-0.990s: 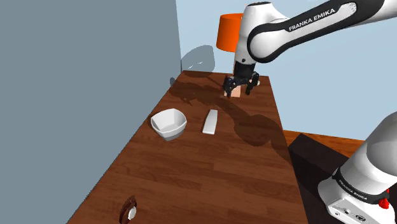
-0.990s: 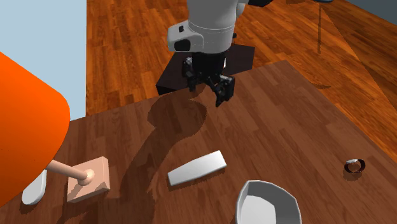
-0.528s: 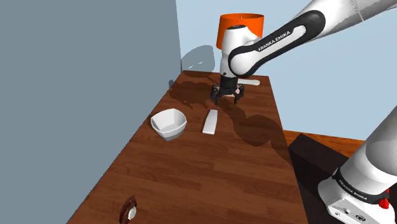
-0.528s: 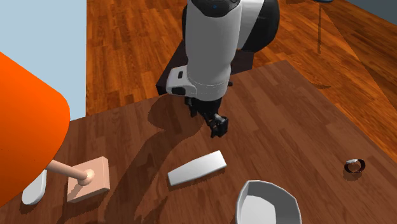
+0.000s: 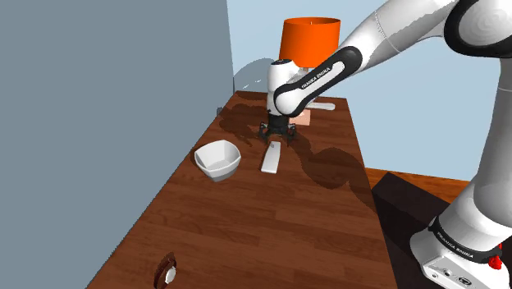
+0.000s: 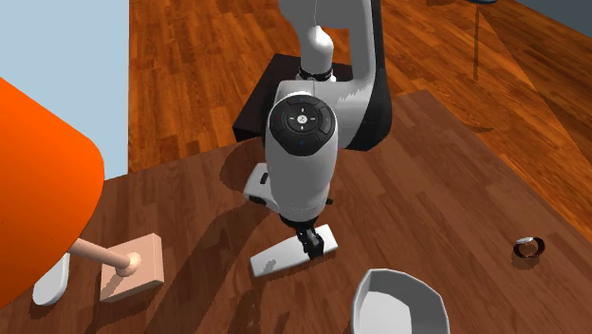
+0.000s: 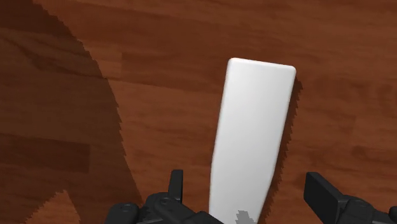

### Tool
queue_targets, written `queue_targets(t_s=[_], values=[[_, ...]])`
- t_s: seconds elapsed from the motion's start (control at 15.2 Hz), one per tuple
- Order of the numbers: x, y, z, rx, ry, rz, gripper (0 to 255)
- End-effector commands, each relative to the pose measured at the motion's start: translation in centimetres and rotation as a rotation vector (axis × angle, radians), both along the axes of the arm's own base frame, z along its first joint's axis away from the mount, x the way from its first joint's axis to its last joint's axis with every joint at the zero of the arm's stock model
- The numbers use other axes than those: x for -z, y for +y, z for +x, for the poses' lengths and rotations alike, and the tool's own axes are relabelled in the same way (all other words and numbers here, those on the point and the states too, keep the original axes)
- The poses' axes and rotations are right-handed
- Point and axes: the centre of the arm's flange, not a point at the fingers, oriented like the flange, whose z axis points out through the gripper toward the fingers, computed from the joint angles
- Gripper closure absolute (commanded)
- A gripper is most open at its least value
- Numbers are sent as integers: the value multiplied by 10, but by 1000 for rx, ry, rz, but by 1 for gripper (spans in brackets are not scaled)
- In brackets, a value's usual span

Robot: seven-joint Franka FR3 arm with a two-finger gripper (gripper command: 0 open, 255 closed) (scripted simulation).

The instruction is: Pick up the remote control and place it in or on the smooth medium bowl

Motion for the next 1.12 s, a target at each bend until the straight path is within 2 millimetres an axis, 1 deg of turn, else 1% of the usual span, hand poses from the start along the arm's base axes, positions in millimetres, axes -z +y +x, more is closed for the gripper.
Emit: queue_targets(t_s=[0.0,0.07,0.13,0.59,0.66,1.06], values=[[22,-5,19,60,9,2,0],[32,-6,27,89,14,3,0],[39,-7,32,106,17,4,0],[76,-7,32,106,17,4,0],[79,-7,32,106,17,4,0],[79,-7,32,106,17,4,0]])
